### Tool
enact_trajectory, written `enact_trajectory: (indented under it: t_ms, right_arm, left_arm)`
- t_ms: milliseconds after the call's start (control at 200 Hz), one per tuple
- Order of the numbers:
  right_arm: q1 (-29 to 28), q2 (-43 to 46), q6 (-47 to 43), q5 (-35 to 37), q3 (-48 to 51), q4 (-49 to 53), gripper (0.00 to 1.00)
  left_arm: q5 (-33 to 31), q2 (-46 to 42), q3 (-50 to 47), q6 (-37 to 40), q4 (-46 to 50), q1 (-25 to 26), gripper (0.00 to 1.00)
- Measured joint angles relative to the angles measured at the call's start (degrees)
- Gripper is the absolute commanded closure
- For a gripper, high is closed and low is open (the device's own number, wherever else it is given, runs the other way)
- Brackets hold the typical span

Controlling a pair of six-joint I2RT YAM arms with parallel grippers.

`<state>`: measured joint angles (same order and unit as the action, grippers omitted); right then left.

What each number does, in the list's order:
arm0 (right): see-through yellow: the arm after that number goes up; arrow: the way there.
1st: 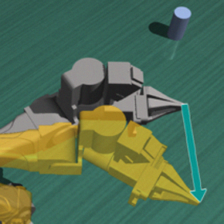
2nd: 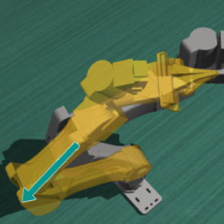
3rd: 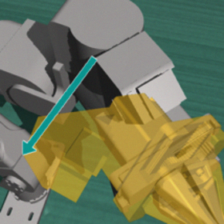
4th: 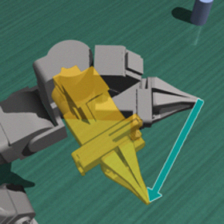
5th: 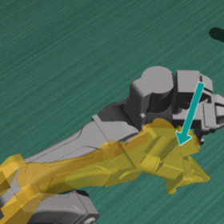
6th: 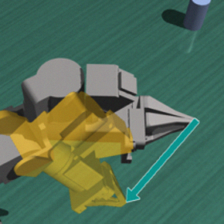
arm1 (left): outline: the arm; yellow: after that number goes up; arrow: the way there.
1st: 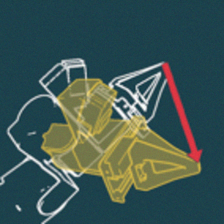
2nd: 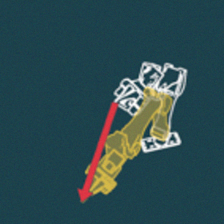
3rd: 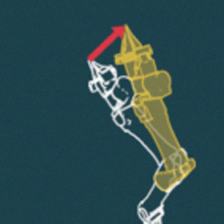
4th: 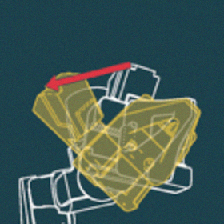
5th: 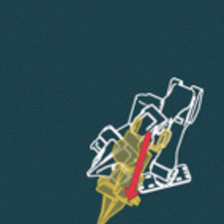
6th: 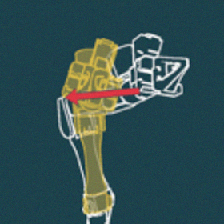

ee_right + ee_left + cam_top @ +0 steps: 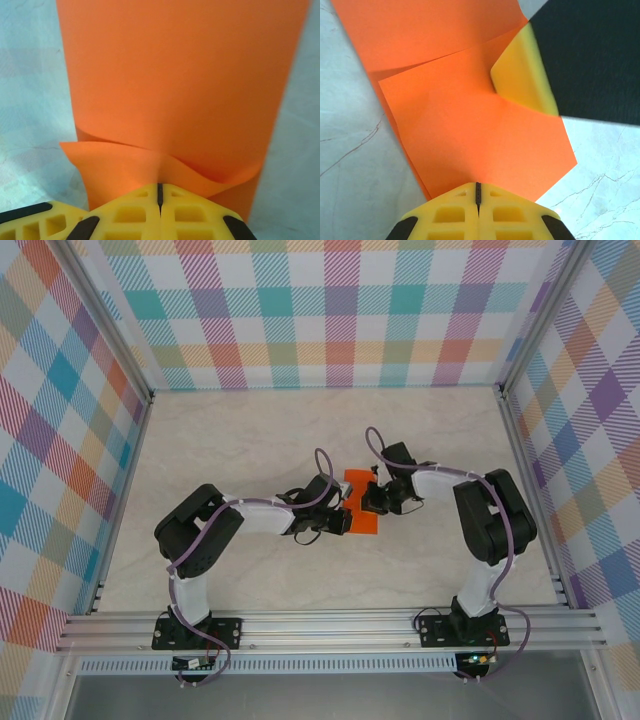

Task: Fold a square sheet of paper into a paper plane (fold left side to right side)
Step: Fold the triangle a second time at the center of the table.

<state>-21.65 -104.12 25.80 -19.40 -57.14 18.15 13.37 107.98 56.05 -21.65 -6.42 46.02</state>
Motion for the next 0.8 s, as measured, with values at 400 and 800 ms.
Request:
enact_trajectory:
  t_ms: [400,800]
  right_arm:
    - [6.03,-0.94,-3.98,3.63,-3.32,3.19,1.00]
    - [1.53,10.86,-0.59,-1.77,0.48,0.04,1.00]
  left_arm:
    - [0.07,-0.09,0.00,0.00,0.02,0.00,1.00]
    - [0.07,-0.15,-0.04,0.00,0.07,0.00,1.00]
